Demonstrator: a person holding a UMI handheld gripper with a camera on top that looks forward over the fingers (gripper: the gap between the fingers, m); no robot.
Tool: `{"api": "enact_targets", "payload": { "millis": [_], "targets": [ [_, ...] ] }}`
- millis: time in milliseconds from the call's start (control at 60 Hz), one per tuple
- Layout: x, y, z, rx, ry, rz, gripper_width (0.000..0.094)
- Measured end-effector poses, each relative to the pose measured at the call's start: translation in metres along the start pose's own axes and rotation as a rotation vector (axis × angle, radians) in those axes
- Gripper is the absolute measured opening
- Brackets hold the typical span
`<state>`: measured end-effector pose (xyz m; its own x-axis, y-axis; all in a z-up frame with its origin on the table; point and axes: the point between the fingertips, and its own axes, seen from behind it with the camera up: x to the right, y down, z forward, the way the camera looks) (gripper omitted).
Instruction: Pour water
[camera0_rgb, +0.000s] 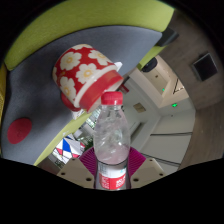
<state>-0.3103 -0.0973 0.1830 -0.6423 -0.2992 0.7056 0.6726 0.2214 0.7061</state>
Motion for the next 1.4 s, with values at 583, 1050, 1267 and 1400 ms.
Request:
{"api": "enact_targets", "payload": {
  "millis": [583, 1050, 1267, 1400],
  "targets": [
    [0.038, 0.121, -0.062, -0.247, -0.028, 1.891, 0.0356],
    [-0.14, 0.02, -0.048, -0.475, -0.344, 2.286, 0.0354],
    [-0.151, 0.018, -0.05, -0.473, -0.317, 2.301, 0.036],
    [-0.15, 0.016, -0.052, -0.479, -0.32, 2.297, 0.0464]
  ]
}}
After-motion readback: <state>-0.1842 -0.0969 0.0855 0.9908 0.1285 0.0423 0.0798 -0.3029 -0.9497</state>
